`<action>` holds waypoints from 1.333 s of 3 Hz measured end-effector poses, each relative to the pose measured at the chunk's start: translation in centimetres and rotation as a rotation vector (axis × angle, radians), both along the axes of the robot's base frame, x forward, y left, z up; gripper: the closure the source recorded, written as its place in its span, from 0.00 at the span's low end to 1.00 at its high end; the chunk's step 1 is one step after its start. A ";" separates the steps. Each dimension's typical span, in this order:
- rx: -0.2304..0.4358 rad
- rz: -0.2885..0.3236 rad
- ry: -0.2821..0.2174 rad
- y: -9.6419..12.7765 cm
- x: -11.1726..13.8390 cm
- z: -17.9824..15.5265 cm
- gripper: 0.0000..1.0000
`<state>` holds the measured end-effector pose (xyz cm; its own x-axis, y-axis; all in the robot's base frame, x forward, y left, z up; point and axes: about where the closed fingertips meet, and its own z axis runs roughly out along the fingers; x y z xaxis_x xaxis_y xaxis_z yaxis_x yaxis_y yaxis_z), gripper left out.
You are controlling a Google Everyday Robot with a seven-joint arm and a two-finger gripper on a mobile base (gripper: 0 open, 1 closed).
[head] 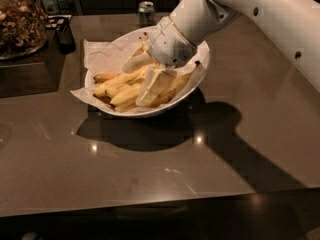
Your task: Pick banana from white bowl
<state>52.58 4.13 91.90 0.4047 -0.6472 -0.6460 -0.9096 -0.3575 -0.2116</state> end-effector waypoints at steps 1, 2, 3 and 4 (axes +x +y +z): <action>-0.009 0.006 0.006 0.3 -0.2 -0.8 0.38; -0.024 0.002 0.017 0.3 -0.5 -1.6 0.46; -0.033 -0.009 0.018 0.0 -0.7 -2.1 0.65; -0.051 -0.030 -0.002 -0.9 -0.6 -1.6 0.88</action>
Offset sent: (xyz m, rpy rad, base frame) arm -0.0083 -0.0017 -0.0252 -0.0424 0.0311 -0.0073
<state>52.01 3.25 90.29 0.3861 -0.6911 -0.6110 -0.9196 -0.3406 -0.1959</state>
